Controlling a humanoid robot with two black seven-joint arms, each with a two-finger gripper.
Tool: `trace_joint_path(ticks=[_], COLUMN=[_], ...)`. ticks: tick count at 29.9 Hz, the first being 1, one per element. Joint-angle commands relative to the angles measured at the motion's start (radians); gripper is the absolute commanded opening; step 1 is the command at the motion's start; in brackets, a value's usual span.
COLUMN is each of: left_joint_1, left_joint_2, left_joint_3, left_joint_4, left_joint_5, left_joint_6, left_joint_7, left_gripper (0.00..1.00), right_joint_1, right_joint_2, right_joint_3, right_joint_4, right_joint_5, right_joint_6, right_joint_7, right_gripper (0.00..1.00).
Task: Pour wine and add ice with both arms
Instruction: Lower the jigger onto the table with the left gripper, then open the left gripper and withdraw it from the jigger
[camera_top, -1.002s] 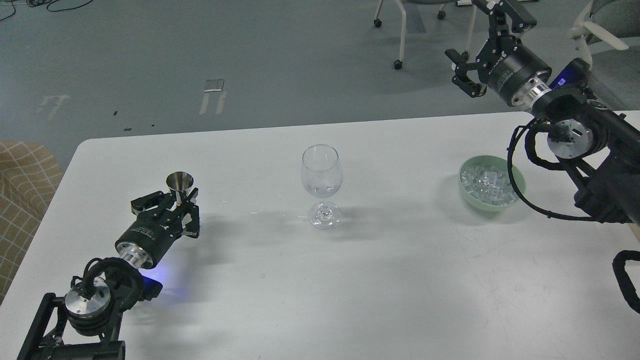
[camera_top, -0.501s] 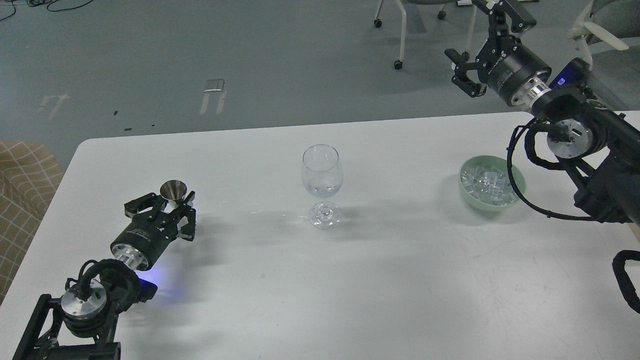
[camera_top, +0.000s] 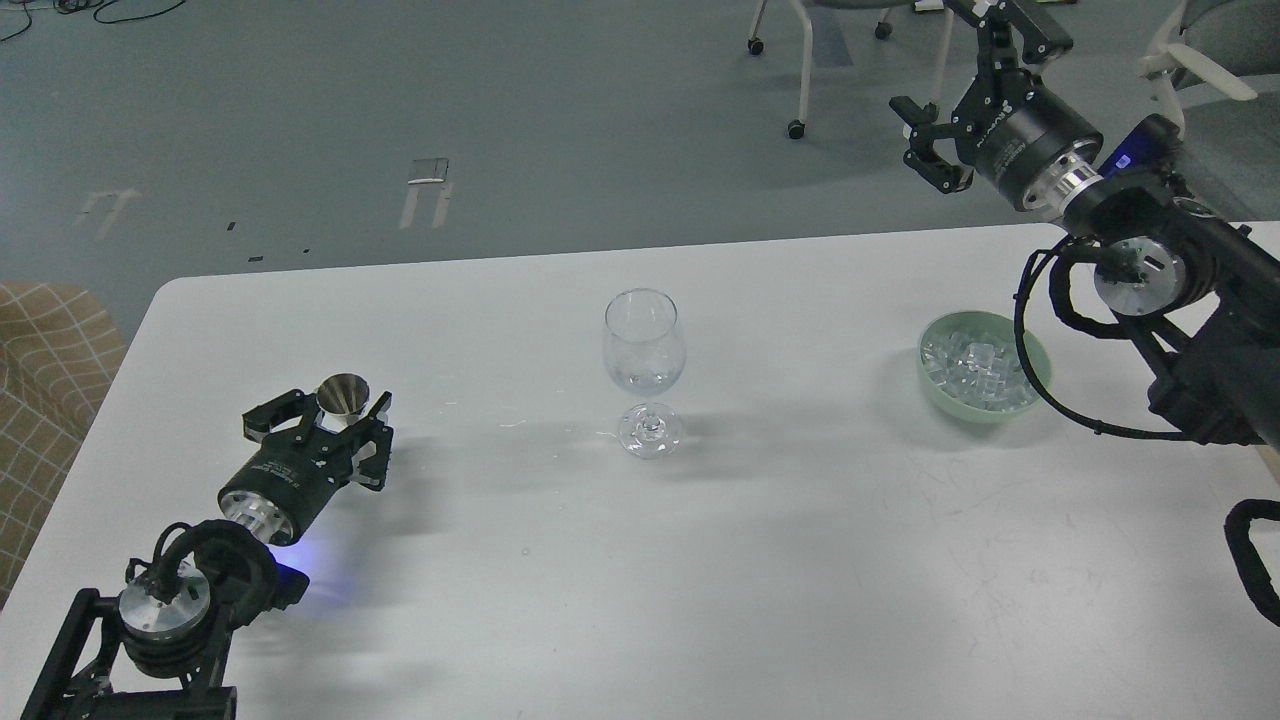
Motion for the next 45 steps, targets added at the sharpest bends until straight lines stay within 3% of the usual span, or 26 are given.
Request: trace_joint_path(ticks=[1, 3, 6, 9, 27, 36, 45], left_joint_1=[-0.001, 0.001, 0.001, 0.005, 0.060, 0.165, 0.165], left_joint_2=[0.001, 0.001, 0.002, 0.017, 0.074, 0.105, 0.174], left_joint_3=[0.001, 0.001, 0.001, -0.001, -0.024, -0.080, -0.205], left_joint_4=[0.000, 0.000, 0.000, -0.002, -0.018, -0.054, -0.057], left_joint_5=[0.000, 0.002, 0.002, 0.000, -0.011, -0.015, -0.015], left_joint_6=[0.000, 0.002, 0.002, 0.002, -0.009, -0.075, -0.136], left_joint_7=[0.000, 0.000, 0.000, 0.002, 0.016, 0.069, 0.072], left_gripper=[0.69, 0.73, 0.91, 0.96, 0.98, 0.98, 0.98], right_joint_1=[0.000, 0.000, -0.001, -0.001, -0.001, -0.003, -0.011], right_joint_2=[0.000, 0.000, 0.000, 0.000, 0.005, 0.003, -0.021], right_joint_3=[0.000, 0.000, 0.000, 0.000, 0.000, 0.000, 0.001], right_joint_4=[0.000, 0.000, 0.000, 0.000, 0.000, 0.002, 0.011], right_joint_5=[0.000, 0.000, 0.000, 0.001, 0.000, 0.001, 0.003], right_joint_6=[0.000, 0.000, 0.000, 0.000, 0.000, 0.000, 0.005], right_joint_7=[0.000, 0.000, 0.000, 0.000, 0.000, 0.000, 0.000], right_gripper=[1.00, 1.00, 1.00, 1.00, 1.00, 1.00, 1.00])
